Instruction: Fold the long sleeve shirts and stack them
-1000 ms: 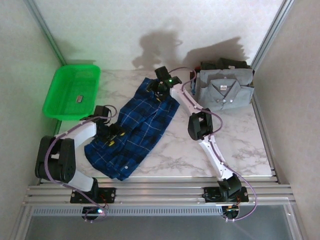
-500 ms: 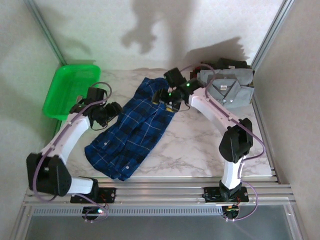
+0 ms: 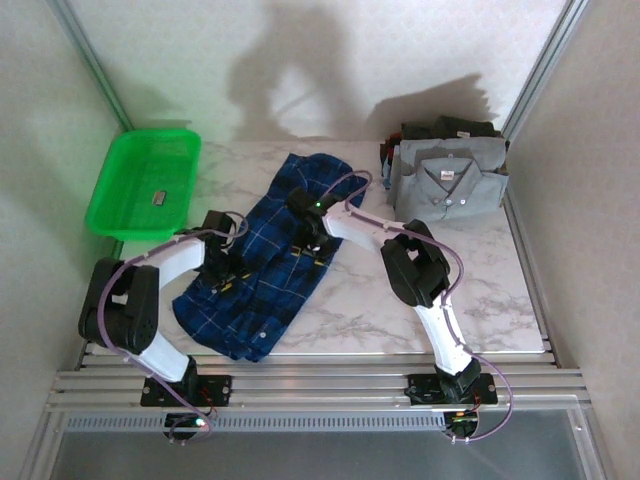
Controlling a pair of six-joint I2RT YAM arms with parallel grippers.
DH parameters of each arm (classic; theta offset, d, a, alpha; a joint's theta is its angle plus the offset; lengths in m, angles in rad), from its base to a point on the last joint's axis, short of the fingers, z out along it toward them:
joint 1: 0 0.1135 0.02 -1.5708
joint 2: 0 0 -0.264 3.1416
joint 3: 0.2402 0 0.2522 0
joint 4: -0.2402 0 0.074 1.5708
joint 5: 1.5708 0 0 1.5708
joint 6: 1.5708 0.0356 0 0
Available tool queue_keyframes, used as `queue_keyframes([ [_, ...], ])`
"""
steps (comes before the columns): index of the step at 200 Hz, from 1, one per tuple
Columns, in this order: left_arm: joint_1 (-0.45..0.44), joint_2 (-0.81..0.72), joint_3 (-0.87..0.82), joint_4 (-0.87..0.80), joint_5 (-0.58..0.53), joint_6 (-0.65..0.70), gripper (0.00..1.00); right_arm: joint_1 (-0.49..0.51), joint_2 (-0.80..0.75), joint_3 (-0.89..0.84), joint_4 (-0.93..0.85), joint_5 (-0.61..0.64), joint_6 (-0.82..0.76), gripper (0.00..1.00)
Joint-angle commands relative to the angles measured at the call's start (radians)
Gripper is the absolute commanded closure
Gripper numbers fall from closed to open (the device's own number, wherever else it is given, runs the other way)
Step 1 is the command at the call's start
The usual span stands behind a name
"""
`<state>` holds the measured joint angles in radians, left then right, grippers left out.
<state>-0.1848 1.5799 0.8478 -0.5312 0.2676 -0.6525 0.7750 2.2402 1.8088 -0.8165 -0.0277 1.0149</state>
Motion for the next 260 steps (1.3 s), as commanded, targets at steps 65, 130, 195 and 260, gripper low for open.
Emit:
queue_keyframes([
  [65, -0.181, 0.063, 0.132, 0.16, 0.269, -0.155, 0.39, -0.198, 0.305, 0.456, -0.111, 0.123, -0.059, 0.45],
  [130, -0.104, -0.152, 0.226, -0.145, 0.094, -0.06, 0.02, -0.243, 0.325, 0.59, 0.087, -0.151, -0.267, 0.32],
  [195, -0.026, -0.166, 0.029, -0.022, 0.154, 0.17, 0.02, -0.166, -0.076, 0.238, 0.043, -0.229, -0.307, 0.2],
  [260, -0.026, -0.078, -0.051, 0.046, 0.191, 0.235, 0.06, -0.083, -0.542, -0.464, 0.056, -0.242, -0.089, 0.16],
])
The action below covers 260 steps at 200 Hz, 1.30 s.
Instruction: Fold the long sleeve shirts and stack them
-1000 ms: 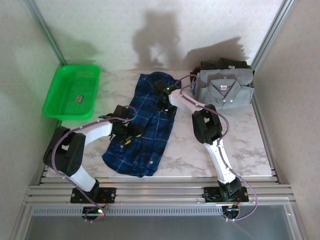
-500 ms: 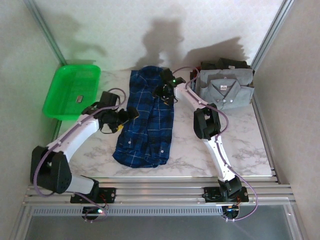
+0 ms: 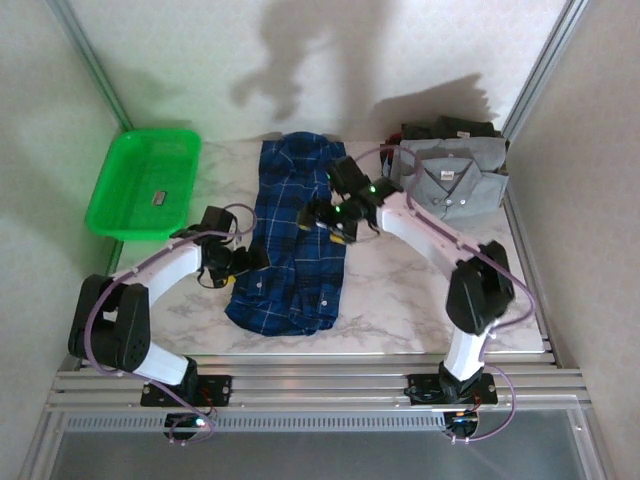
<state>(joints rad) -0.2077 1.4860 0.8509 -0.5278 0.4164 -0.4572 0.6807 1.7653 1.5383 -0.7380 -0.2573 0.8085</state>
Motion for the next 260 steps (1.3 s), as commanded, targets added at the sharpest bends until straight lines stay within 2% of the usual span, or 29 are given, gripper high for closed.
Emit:
queue_keyframes([
  [1, -0.004, 0.016, -0.057, 0.045, 0.046, 0.039, 0.06, 0.013, -0.072, -0.202, -0.019, -0.012, 0.122, 0.16],
  [27, -0.006, 0.037, -0.106, 0.098, 0.116, 0.029, 0.14, 0.061, -0.141, -0.411, 0.083, -0.049, 0.243, 0.16],
  [35, -0.01, 0.043, -0.117, 0.109, 0.131, 0.025, 0.18, 0.101, -0.148, -0.455, 0.131, -0.053, 0.282, 0.16],
  [63, -0.012, 0.061, -0.138, 0.13, 0.167, 0.022, 0.31, 0.138, -0.14, -0.557, 0.258, -0.055, 0.396, 0.16],
  [101, -0.012, 0.098, -0.135, 0.086, 0.138, 0.046, 0.33, 0.174, -0.081, -0.555, 0.238, -0.005, 0.446, 0.18],
  [157, -0.009, 0.111, -0.136, 0.063, 0.091, 0.049, 0.37, 0.174, -0.164, -0.586, 0.128, 0.093, 0.478, 0.19],
  [189, -0.009, 0.159, -0.124, 0.034, 0.052, 0.052, 0.45, 0.163, -0.176, -0.619, 0.145, 0.099, 0.483, 0.18],
  [223, -0.011, 0.208, -0.116, 0.019, 0.027, 0.055, 0.56, 0.156, -0.088, -0.598, 0.173, 0.098, 0.476, 0.2],
  [240, -0.019, 0.242, -0.108, 0.006, 0.014, 0.067, 0.61, 0.154, -0.058, -0.604, 0.203, 0.112, 0.494, 0.23],
  [260, -0.028, 0.272, -0.091, -0.008, 0.006, 0.085, 0.73, 0.143, -0.018, -0.603, 0.24, 0.105, 0.502, 0.31],
])
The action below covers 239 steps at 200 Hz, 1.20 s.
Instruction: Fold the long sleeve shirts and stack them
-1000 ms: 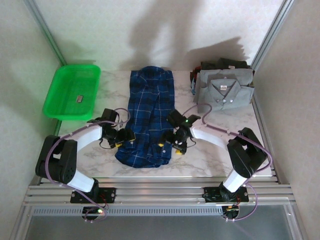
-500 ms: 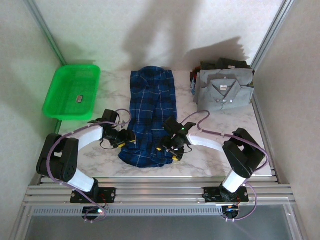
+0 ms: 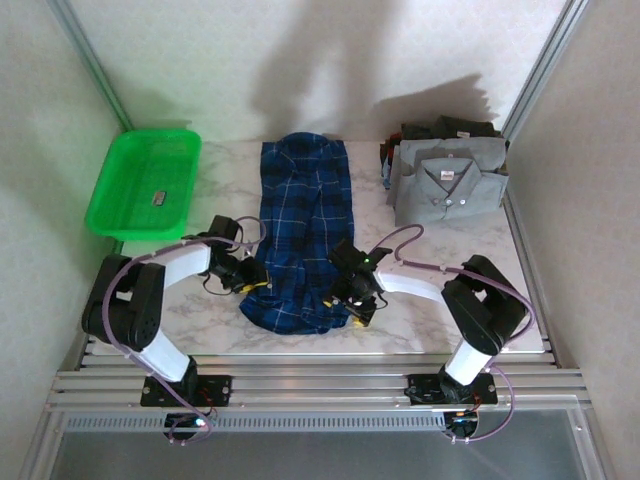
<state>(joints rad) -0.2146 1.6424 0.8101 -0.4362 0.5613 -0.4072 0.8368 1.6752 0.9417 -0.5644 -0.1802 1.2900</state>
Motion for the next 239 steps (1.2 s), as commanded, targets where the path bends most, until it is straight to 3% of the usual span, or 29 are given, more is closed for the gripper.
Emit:
queue_keyframes([
  [1, -0.022, 0.116, -0.05, -0.1, -0.14, 0.036, 0.73, -0.013, 0.073, -0.005, 0.069, 0.028, 0.02, 0.32],
  [26, -0.023, 0.103, -0.022, -0.129, -0.15, 0.051, 0.83, -0.015, 0.106, 0.025, 0.077, 0.036, 0.016, 0.46],
  [61, -0.03, 0.046, 0.015, -0.175, -0.125, 0.061, 0.93, -0.013, 0.117, 0.063, 0.098, 0.004, 0.003, 0.77],
  [108, -0.041, -0.077, 0.044, -0.238, -0.06, 0.042, 0.96, -0.004, 0.012, 0.078, 0.031, -0.029, -0.009, 0.95],
  [167, -0.037, -0.208, 0.138, -0.322, 0.006, -0.026, 0.98, 0.011, -0.088, 0.188, -0.112, -0.029, -0.034, 0.98],
  [239, 0.011, -0.089, 0.393, -0.281, 0.103, -0.083, 0.99, -0.124, -0.021, 0.43, -0.182, -0.065, -0.152, 0.99],
])
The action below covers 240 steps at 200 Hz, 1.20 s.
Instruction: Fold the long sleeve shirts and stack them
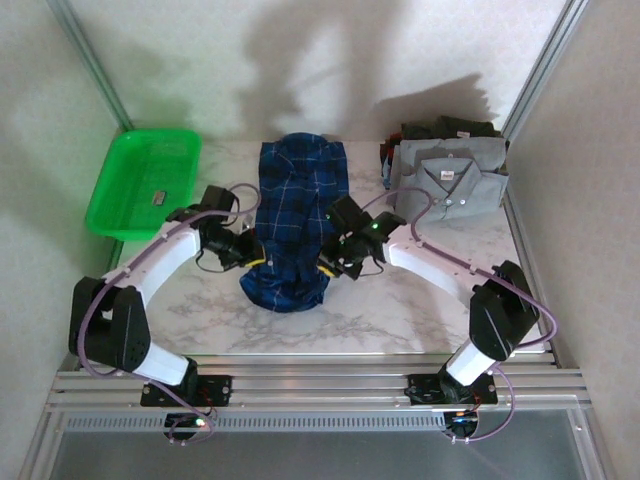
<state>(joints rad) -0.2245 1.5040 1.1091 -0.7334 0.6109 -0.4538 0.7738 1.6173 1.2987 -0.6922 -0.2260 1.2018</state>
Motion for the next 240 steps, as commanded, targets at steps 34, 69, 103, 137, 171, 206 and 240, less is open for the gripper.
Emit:
queue_keyframes([
  [34, 0.042, 0.147, 0.192, 0.057, 0.079, -0.053, 1.0, -0.139, 0.138, 0.214, -0.098, -0.054, -0.15, 1.0],
  [69, 0.089, 0.226, 0.229, 0.173, 0.107, -0.125, 1.0, -0.206, 0.236, 0.328, -0.113, -0.078, -0.205, 0.99],
  [103, 0.112, 0.326, 0.299, 0.205, 0.124, -0.139, 1.0, -0.269, 0.333, 0.401, -0.119, -0.108, -0.245, 1.0],
  [137, 0.128, 0.4, 0.345, 0.202, 0.122, -0.132, 1.0, -0.307, 0.443, 0.496, -0.134, -0.14, -0.286, 1.0],
  [171, 0.146, 0.429, 0.342, 0.217, 0.109, -0.143, 1.0, -0.322, 0.534, 0.583, -0.155, -0.149, -0.312, 1.0],
  [206, 0.159, 0.453, 0.342, 0.233, 0.104, -0.151, 1.0, -0.336, 0.603, 0.635, -0.152, -0.168, -0.312, 0.99],
  [240, 0.162, 0.488, 0.347, 0.239, 0.102, -0.151, 1.0, -0.338, 0.66, 0.699, -0.152, -0.185, -0.303, 0.98],
])
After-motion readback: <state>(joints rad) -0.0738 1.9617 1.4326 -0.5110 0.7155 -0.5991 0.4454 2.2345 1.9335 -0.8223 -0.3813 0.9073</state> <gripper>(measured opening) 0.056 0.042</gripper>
